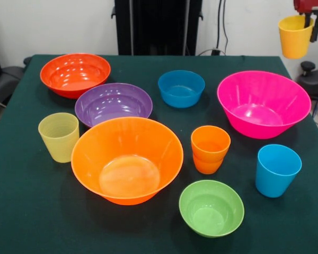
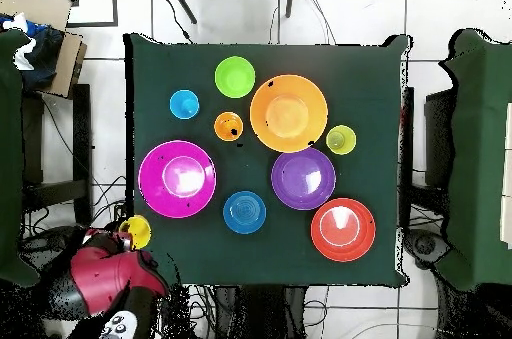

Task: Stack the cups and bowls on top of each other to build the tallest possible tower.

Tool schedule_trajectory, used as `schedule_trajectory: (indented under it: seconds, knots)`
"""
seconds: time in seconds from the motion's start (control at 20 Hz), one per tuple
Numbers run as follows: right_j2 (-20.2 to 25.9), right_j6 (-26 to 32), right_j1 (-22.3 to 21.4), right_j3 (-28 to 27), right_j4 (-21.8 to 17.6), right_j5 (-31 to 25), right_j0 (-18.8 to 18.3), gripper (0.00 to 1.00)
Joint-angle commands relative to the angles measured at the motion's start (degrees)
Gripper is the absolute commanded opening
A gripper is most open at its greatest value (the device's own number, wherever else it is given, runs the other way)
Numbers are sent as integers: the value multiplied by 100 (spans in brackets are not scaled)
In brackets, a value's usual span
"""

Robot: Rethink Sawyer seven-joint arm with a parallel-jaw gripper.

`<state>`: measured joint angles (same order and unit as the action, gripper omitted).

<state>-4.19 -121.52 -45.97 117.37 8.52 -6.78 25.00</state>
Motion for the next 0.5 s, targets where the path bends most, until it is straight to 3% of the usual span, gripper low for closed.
schedule_trajectory:
  seconds: [0.05, 0.2, 0.35, 0.5]
  knots:
    - [-152, -1041, -124, -171, 241, -625, 409, 0]
    - [-222, -1206, -89, -49, 349, -448, 632, 0]
    - [-394, -1292, -157, -57, 451, -588, 848, 0]
    - [-491, -1218, -208, -204, 522, -846, 834, 0]
